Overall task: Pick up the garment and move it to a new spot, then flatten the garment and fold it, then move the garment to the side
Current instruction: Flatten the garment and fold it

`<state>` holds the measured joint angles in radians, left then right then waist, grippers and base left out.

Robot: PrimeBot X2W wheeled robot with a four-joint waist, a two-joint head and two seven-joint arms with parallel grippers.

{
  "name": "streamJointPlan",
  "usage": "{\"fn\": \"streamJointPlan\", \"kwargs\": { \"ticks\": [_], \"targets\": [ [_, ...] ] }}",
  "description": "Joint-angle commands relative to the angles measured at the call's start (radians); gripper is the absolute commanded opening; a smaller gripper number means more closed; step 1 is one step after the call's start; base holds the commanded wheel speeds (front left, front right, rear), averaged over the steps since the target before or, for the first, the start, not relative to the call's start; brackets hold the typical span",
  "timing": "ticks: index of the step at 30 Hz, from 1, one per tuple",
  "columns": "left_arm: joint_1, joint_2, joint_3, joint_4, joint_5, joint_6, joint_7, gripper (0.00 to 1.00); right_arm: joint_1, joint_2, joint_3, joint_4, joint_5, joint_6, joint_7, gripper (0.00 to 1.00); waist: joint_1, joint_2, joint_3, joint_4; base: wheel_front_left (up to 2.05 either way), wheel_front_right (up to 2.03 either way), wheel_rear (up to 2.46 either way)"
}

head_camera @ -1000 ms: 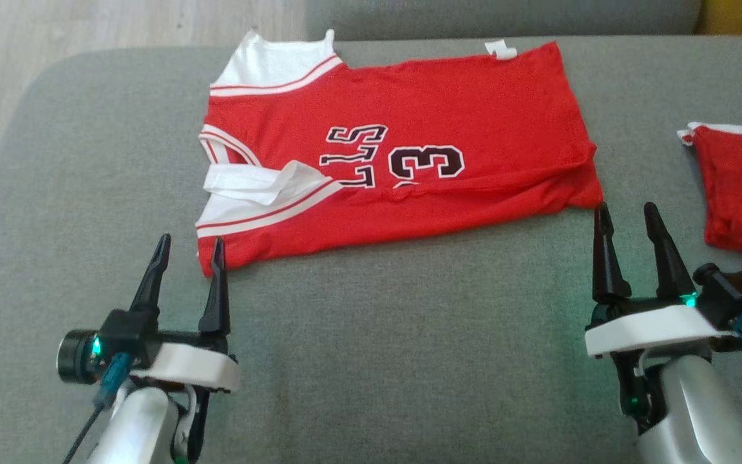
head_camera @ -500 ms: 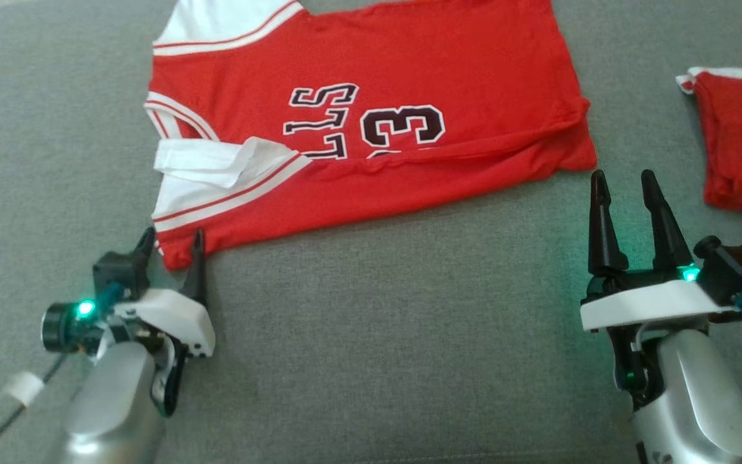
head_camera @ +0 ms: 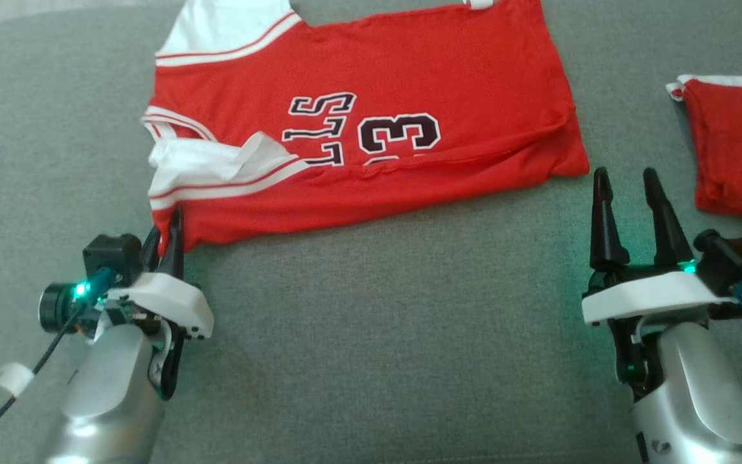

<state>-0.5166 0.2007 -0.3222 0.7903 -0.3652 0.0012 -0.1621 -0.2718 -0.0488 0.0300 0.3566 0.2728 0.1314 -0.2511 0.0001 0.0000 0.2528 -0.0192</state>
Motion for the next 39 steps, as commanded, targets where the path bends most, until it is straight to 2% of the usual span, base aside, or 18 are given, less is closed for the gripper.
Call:
{"fn": "streamJointPlan", "kwargs": {
  "ticks": [1, 4, 14, 24, 25, 26, 27, 34, 39],
  "targets": [
    [-0.017, 0.028, 0.031, -0.055, 0.006, 0.007, -0.042, 0.00, -0.041, -0.001, 0.009, 0.015, -0.024, -0.001, 0.003, 1.00, -0.0001, 0.0000, -0.019, 0.010, 0.00, 0.00, 0.00],
    [-0.023, 0.027, 0.024, -0.124, 0.020, -0.001, -0.078, 0.00, -0.091, -0.001, -0.024, 0.096, -0.057, -0.001, 0.074, 1.00, -0.0001, 0.0000, -0.028, 0.017, 0.00, 0.00, 0.00],
    [-0.018, 0.012, -0.015, -0.277, 0.057, -0.024, -0.097, 0.00, -0.290, -0.001, -0.097, 0.312, -0.141, -0.001, 0.271, 1.00, -0.0001, 0.0000, -0.002, 0.049, 0.00, 0.00, 0.00],
    [-0.016, -0.009, -0.043, -0.298, 0.065, -0.034, -0.099, 0.00, -0.409, -0.001, -0.203, 0.524, -0.365, -0.001, 0.427, 1.00, -0.0001, 0.0000, 0.024, 0.088, 0.00, 0.00, 0.00],
    [-0.015, -0.009, -0.043, -0.294, 0.064, -0.034, -0.099, 0.00, -0.412, -0.001, -0.209, 0.539, -0.374, -0.001, 0.437, 0.91, -0.0001, 0.0000, 0.022, 0.091, 0.00, 0.00, 0.00],
    [-0.015, -0.007, -0.042, -0.289, 0.066, -0.032, -0.099, 0.00, -0.413, -0.001, -0.214, 0.552, -0.383, -0.001, 0.443, 0.35, -0.0001, 0.0000, 0.019, 0.092, 0.00, 0.00, 0.00],
    [-0.013, -0.004, -0.042, -0.281, 0.067, -0.029, -0.099, 0.00, -0.414, -0.001, -0.219, 0.561, -0.391, -0.001, 0.444, 0.00, -0.0001, 0.0000, 0.015, 0.093, 0.00, 0.00, 0.00],
    [0.004, 0.023, -0.048, -0.208, 0.070, -0.018, -0.068, 0.00, -0.400, -0.001, -0.263, 0.588, -0.422, -0.001, 0.392, 0.00, -0.0001, 0.0000, -0.035, 0.077, 0.00, 0.00, 0.00],
    [0.035, 0.050, -0.060, -0.157, 0.067, -0.025, -0.016, 0.00, -0.377, -0.001, -0.263, 0.591, -0.400, -0.001, 0.329, 0.00, -0.0001, 0.0000, -0.089, 0.052, 0.00, 0.00, 0.00]
  ]
}}
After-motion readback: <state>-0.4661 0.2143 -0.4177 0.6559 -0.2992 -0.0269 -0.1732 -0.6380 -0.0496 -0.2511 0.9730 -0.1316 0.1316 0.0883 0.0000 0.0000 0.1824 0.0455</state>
